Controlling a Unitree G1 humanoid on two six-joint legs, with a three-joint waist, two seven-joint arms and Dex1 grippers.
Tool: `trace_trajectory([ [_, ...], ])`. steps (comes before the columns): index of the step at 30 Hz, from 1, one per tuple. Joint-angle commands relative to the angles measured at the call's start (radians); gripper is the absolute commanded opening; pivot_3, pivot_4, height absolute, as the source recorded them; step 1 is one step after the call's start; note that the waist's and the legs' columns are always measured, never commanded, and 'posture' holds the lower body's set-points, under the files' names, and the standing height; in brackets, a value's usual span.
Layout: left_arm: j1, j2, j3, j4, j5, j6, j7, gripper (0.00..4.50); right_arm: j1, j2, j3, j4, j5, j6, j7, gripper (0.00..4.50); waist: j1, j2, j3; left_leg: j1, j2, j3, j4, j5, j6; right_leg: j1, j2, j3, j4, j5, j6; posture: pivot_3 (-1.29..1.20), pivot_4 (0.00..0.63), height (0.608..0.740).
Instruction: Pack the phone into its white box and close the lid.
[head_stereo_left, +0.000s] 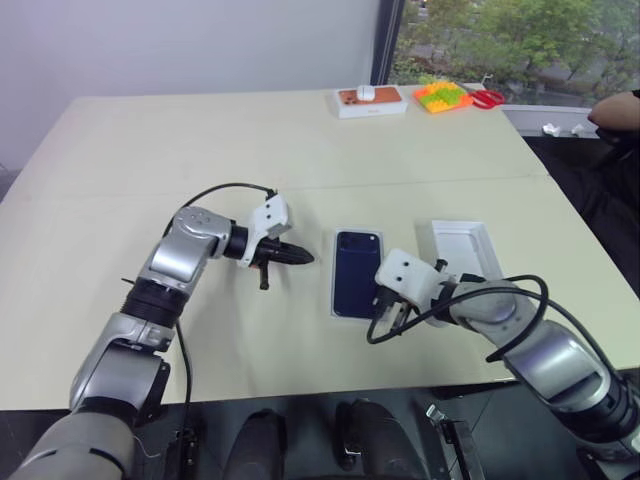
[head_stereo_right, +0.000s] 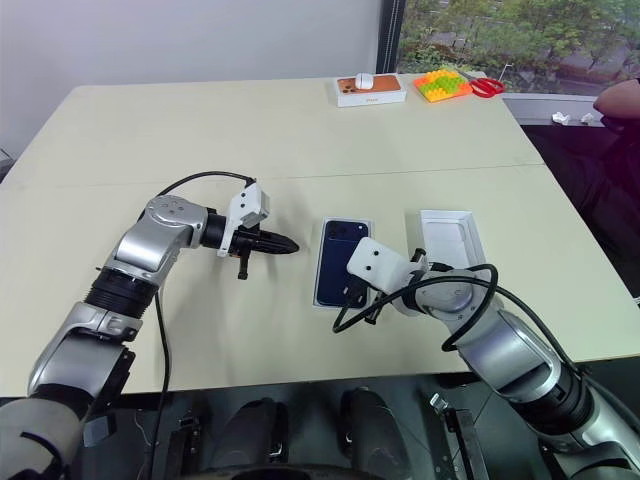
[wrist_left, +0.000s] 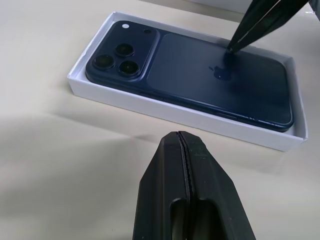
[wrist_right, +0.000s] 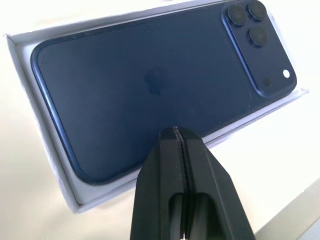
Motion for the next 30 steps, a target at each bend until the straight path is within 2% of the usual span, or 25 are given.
trace_trajectory([
  [1,-0.012,0.013,0.035,0.007,-0.002,-0.010,0.025,0.00,-0.021,-0.020,-0.045,-0.034,0.000,-0.014,0.004,0.02,0.000,0.000,0.000,0.000,0.000,0.000,0.000,0.000,0.000,0.000,0.000,0.000,0.000,0.000,0.000,0.00,0.150,0.740],
  [8,-0.035,0.040,0.108,0.019,-0.054,0.056,0.037,0.00,-0.025,-0.056,-0.222,-0.068,0.058,0.011,0.045,0.02,0.001,0.000,0.000,0.000,0.000,0.000,0.000,0.000,0.000,0.000,0.000,0.000,0.000,0.000,0.000,0.00,0.150,0.740],
  [12,-0.026,0.064,0.088,0.026,-0.028,0.022,0.024,0.00,0.013,-0.066,-0.316,-0.086,0.105,0.033,0.065,0.02,0.002,0.000,0.000,0.000,0.000,0.000,0.000,0.000,0.000,0.000,0.000,0.000,0.000,0.000,0.000,0.00,0.150,0.740],
  [15,-0.022,0.065,0.077,0.026,-0.021,0.009,0.016,0.00,0.049,-0.103,-0.346,-0.076,0.104,0.045,0.062,0.02,0.004,0.000,0.000,0.000,0.000,0.000,0.000,0.000,0.000,0.000,-0.001,0.000,0.000,0.000,0.000,0.00,0.150,0.740],
  [18,-0.018,0.058,0.053,0.018,-0.023,0.009,-0.020,0.00,0.055,-0.094,-0.365,-0.085,0.134,0.082,0.058,0.02,0.003,0.000,0.000,0.000,0.000,0.000,0.000,0.000,0.000,0.000,-0.001,0.000,0.000,0.000,0.000,0.00,0.150,0.740],
  [21,-0.017,0.054,0.025,0.008,-0.028,0.012,-0.061,0.81,0.051,-0.078,-0.342,-0.105,0.151,0.092,0.046,0.00,0.000,0.000,0.000,0.000,0.000,0.000,0.000,0.000,0.000,0.000,0.000,0.000,0.000,0.000,0.000,0.00,0.150,0.740],
  [28,-0.018,0.047,-0.016,-0.004,0.006,-0.032,-0.070,4.20,0.039,-0.040,-0.280,-0.121,0.166,0.107,0.000,0.00,0.001,0.000,0.000,0.000,0.000,0.000,0.000,0.000,0.000,0.000,0.000,0.000,0.000,0.000,0.000,0.00,0.150,0.740],
  [29,-0.017,0.047,-0.025,-0.005,0.013,-0.043,-0.079,4.44,0.038,-0.038,-0.276,-0.121,0.168,0.109,-0.005,0.00,0.002,0.000,0.000,0.000,0.000,0.000,0.000,0.000,0.000,0.000,0.000,0.000,0.000,0.000,0.000,0.00,0.150,0.740],
  [30,-0.014,0.048,-0.035,-0.010,0.018,-0.058,-0.095,4.44,0.038,-0.037,-0.272,-0.120,0.168,0.108,-0.009,0.00,0.002,0.000,0.000,0.000,0.000,0.000,0.000,0.000,0.000,0.000,0.000,0.000,0.000,0.000,0.000,0.00,0.150,0.740],
])
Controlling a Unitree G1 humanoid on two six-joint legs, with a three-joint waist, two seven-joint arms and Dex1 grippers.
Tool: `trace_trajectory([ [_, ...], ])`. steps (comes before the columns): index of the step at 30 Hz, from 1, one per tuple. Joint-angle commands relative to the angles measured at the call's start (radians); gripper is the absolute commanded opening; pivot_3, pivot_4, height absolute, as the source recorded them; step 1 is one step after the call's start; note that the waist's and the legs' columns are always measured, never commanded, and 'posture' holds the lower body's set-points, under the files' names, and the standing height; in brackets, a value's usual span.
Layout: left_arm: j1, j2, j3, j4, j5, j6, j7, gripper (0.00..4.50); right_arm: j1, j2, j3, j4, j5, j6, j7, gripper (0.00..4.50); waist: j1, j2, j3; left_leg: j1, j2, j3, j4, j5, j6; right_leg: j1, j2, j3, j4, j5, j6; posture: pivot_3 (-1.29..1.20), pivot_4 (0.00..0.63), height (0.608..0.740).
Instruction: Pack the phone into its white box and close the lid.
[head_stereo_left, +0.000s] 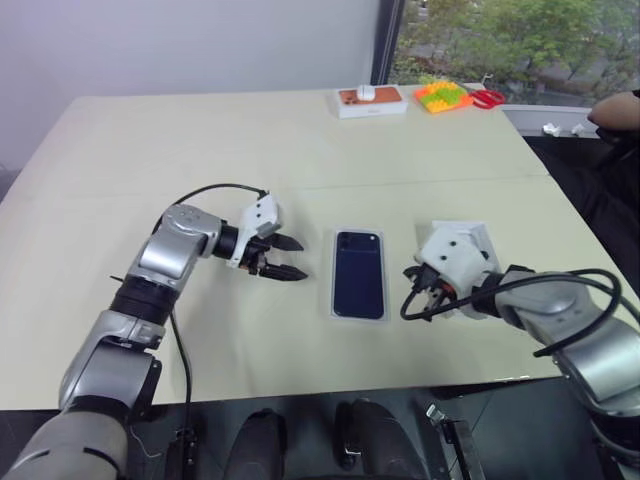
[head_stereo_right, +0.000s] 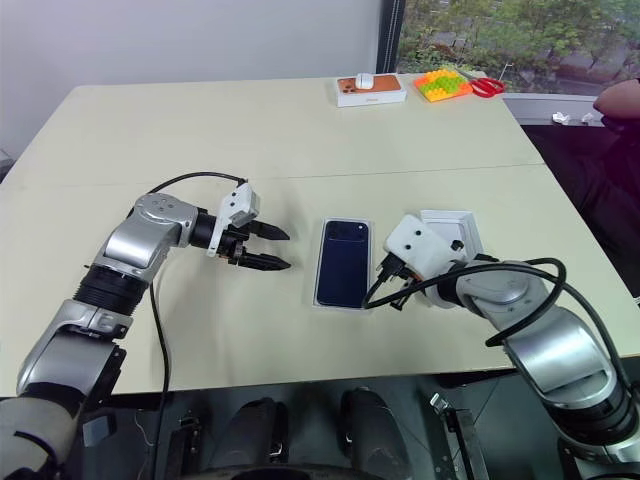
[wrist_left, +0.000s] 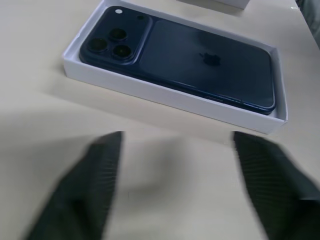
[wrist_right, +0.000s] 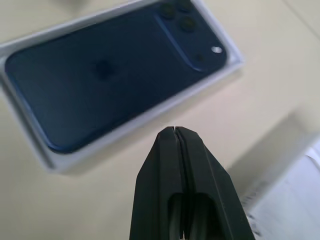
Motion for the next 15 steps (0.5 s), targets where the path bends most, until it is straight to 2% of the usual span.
trace_trajectory([
  [1,-0.002,0.005,-0.035,-0.035,0.023,-0.054,-0.035,4.44,-0.020,0.000,0.000,-0.045,0.007,-0.003,-0.020,0.00,0.000,0.000,0.000,0.000,0.000,0.000,0.000,0.000,0.000,0.000,0.000,0.000,0.000,0.000,0.000,0.00,0.150,0.740],
  [2,-0.002,0.005,-0.039,-0.036,0.022,-0.050,-0.041,4.24,-0.020,-0.002,0.002,-0.043,0.005,-0.004,-0.024,0.00,0.000,0.000,0.000,0.000,0.000,0.000,0.000,0.000,0.000,0.000,0.000,0.000,0.000,0.000,0.000,0.00,0.150,0.740],
  [4,0.000,0.001,-0.032,-0.041,0.013,-0.055,-0.043,3.49,-0.019,-0.007,0.005,-0.039,0.003,-0.005,-0.030,0.00,0.000,0.000,0.000,0.000,0.000,0.000,0.000,0.000,0.000,0.000,0.000,0.000,0.000,0.000,0.000,0.00,0.150,0.740],
  [8,0.005,-0.010,-0.012,-0.053,-0.003,-0.058,-0.026,1.33,-0.018,-0.018,0.012,-0.019,-0.005,-0.002,-0.042,0.00,0.000,0.000,0.000,0.000,0.000,0.000,0.000,0.000,0.000,0.000,0.000,0.000,0.000,0.000,0.000,0.00,0.150,0.740],
  [11,0.011,-0.017,-0.060,-0.066,0.038,-0.062,-0.025,0.05,-0.024,-0.015,0.031,0.000,-0.011,0.003,-0.056,0.00,-0.001,0.000,0.000,0.000,0.000,0.000,0.000,0.000,0.000,0.000,0.000,0.000,0.000,0.000,0.000,0.00,0.150,0.740],
  [15,0.019,-0.021,-0.134,-0.088,0.101,-0.084,-0.028,0.05,-0.038,-0.003,0.088,0.032,-0.028,0.001,-0.082,0.00,-0.001,0.000,0.000,0.000,0.000,0.000,0.000,0.000,0.000,0.000,0.000,0.000,0.000,0.000,0.000,0.00,0.150,0.740],
])
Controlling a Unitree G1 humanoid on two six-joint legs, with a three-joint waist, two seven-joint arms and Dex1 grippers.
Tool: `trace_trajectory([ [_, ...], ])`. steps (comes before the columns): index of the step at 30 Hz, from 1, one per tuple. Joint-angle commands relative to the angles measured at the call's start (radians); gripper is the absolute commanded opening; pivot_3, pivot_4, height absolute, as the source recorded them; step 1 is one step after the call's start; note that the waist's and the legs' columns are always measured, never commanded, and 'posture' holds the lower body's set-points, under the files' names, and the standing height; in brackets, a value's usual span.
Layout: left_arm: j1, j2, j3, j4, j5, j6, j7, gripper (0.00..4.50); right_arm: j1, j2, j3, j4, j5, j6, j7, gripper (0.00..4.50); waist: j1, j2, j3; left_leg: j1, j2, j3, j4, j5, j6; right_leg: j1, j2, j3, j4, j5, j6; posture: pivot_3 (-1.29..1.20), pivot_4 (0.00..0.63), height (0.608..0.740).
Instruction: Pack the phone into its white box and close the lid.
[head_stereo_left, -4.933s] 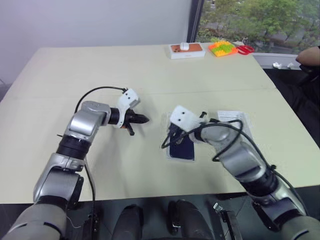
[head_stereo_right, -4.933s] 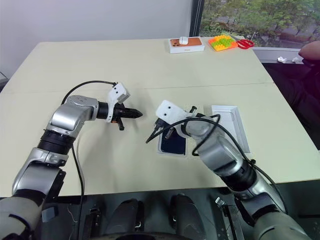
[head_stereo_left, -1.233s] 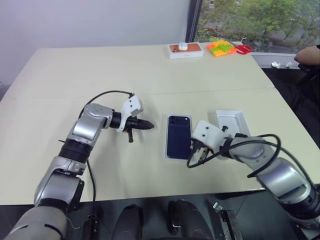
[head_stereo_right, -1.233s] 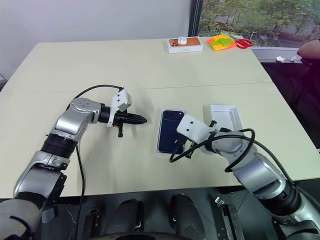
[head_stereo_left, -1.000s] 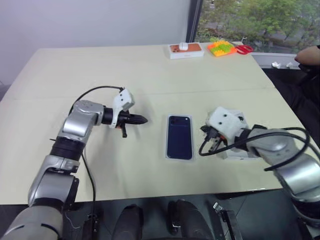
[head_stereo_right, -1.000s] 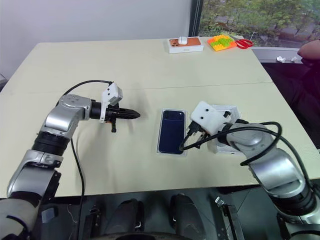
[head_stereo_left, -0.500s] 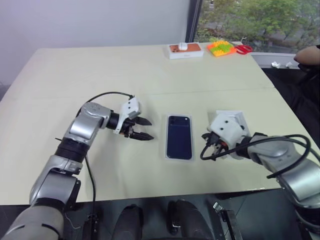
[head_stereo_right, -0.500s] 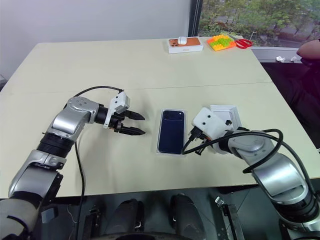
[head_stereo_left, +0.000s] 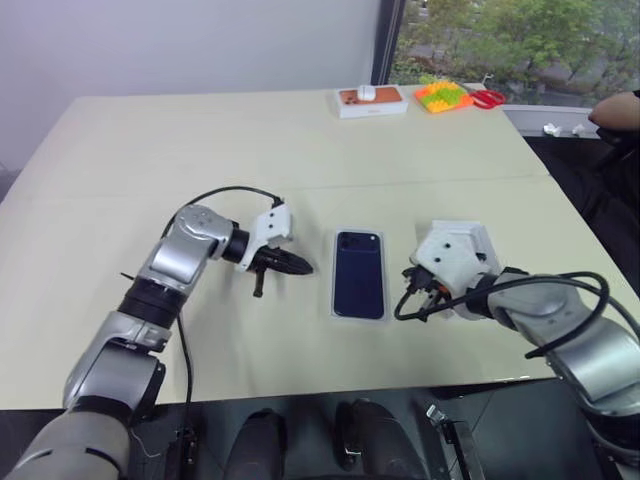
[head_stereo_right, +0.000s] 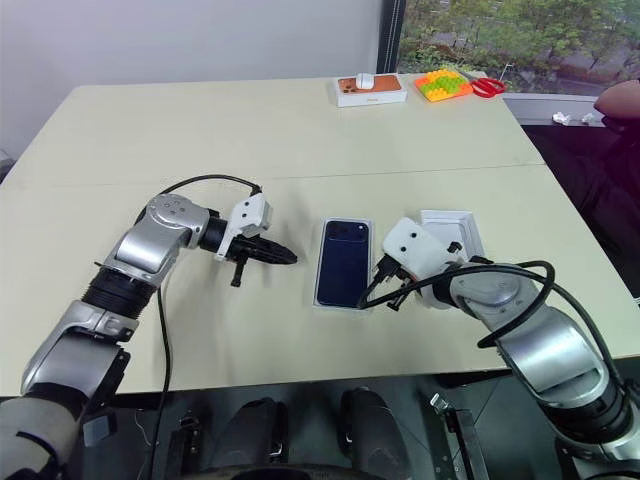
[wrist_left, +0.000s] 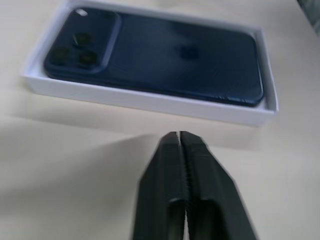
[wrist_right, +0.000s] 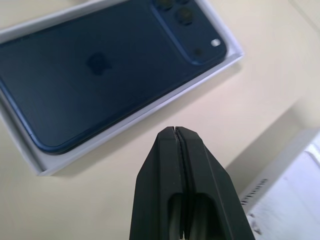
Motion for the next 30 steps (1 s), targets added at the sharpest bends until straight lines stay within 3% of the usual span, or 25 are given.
trace_trajectory([
  [1,0.001,-0.005,-0.071,-0.043,0.065,-0.030,-0.003,0.05,-0.027,0.005,0.053,0.027,-0.029,-0.012,-0.031,0.00,0.000,0.000,0.000,0.000,0.000,0.000,0.000,0.000,0.000,0.000,0.000,0.000,0.000,0.000,0.000,0.00,0.150,0.740],
  [15,0.009,-0.095,-0.111,-0.114,0.082,-0.001,0.049,0.05,0.019,0.018,0.095,0.027,-0.017,-0.016,-0.036,0.00,0.000,0.000,0.000,0.000,0.000,0.000,0.000,0.000,0.000,0.000,0.000,0.000,0.000,0.000,0.000,0.00,0.150,0.740],
  [30,0.034,-0.112,-0.108,-0.134,0.067,0.013,0.065,0.05,0.014,-0.010,0.078,0.031,-0.020,-0.015,-0.030,0.00,0.001,0.000,0.000,0.000,0.000,0.000,0.000,0.000,0.000,0.000,0.000,0.000,0.000,0.000,0.000,0.00,0.150,0.740],
])
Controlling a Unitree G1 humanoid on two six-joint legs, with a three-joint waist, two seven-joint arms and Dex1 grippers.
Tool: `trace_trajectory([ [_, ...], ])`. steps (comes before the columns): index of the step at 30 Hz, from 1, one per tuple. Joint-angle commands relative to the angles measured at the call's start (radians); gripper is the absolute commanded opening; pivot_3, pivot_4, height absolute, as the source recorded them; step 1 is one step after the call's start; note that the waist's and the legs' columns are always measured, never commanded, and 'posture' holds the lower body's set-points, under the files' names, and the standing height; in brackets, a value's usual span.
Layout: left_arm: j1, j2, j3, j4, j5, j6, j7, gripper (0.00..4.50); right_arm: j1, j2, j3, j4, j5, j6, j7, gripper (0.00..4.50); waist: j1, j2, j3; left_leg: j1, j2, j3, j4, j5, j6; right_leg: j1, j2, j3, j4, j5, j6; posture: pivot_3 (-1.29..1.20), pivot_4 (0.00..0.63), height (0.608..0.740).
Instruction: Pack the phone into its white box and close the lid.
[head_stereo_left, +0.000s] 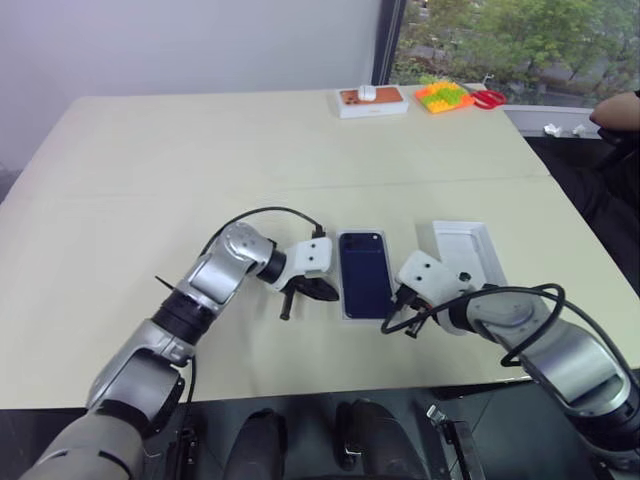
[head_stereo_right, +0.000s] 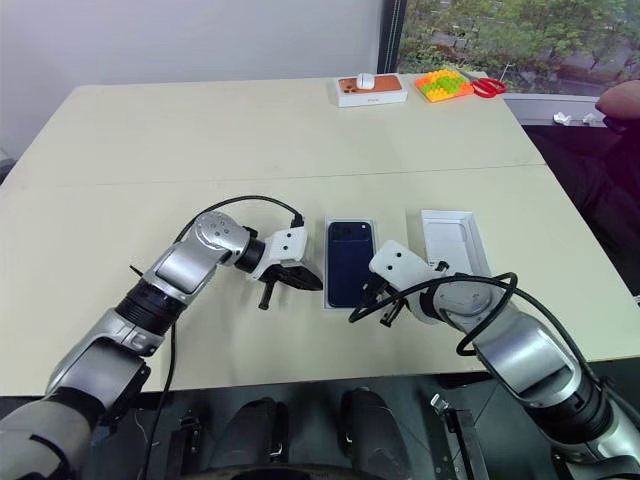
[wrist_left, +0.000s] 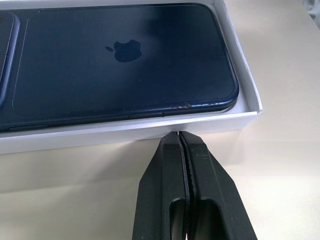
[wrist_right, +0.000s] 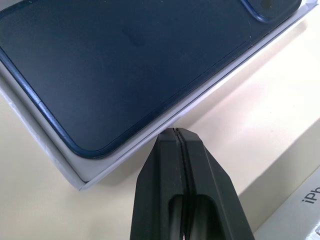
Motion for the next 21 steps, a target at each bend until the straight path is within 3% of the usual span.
trace_trajectory([
  [1,0.006,-0.025,-0.004,-0.038,-0.011,0.003,0.011,0.05,-0.013,-0.023,-0.030,-0.026,-0.002,-0.009,0.007,0.00,0.000,0.000,0.000,0.000,0.000,0.000,0.000,0.000,0.000,0.000,0.000,0.000,0.000,0.000,0.000,0.00,0.150,0.740],
  [9,0.014,0.017,0.019,-0.026,-0.002,-0.008,0.009,0.05,-0.042,-0.087,-0.085,-0.057,-0.004,0.008,0.021,0.00,-0.002,0.000,0.000,0.000,0.000,0.000,0.000,0.000,0.000,0.000,0.000,0.000,0.000,0.000,0.000,0.00,0.150,0.740],
  [11,0.006,0.055,0.049,-0.006,-0.008,-0.022,0.007,0.05,-0.089,-0.062,-0.179,-0.057,0.035,0.082,0.029,0.00,-0.005,0.000,0.000,0.000,0.000,0.000,0.000,0.000,0.000,0.000,0.000,0.000,0.000,0.000,0.000,0.00,0.150,0.740],
  [15,-0.012,0.105,0.115,0.053,-0.044,-0.035,-0.002,0.00,-0.128,0.008,-0.325,-0.038,0.084,0.256,0.026,1.22,0.000,0.000,0.000,0.001,0.001,0.000,0.000,0.000,0.000,0.000,0.001,0.000,0.000,0.000,0.000,0.00,0.150,0.740],
  [20,-0.031,0.123,0.191,0.122,-0.095,-0.065,-0.022,0.00,-0.168,0.082,-0.386,0.020,0.070,0.393,-0.060,3.68,0.004,0.000,0.000,0.000,0.000,0.000,0.000,0.000,0.000,0.000,-0.001,0.000,0.000,0.000,0.000,0.00,0.150,0.740],
  [21,-0.035,0.126,0.212,0.124,-0.118,-0.060,-0.037,0.00,-0.171,0.107,-0.405,0.048,0.093,0.396,-0.073,3.68,0.004,0.000,0.000,0.000,0.000,0.000,0.000,0.000,0.000,0.000,-0.001,0.000,0.000,0.000,0.000,0.00,0.150,0.740],
])
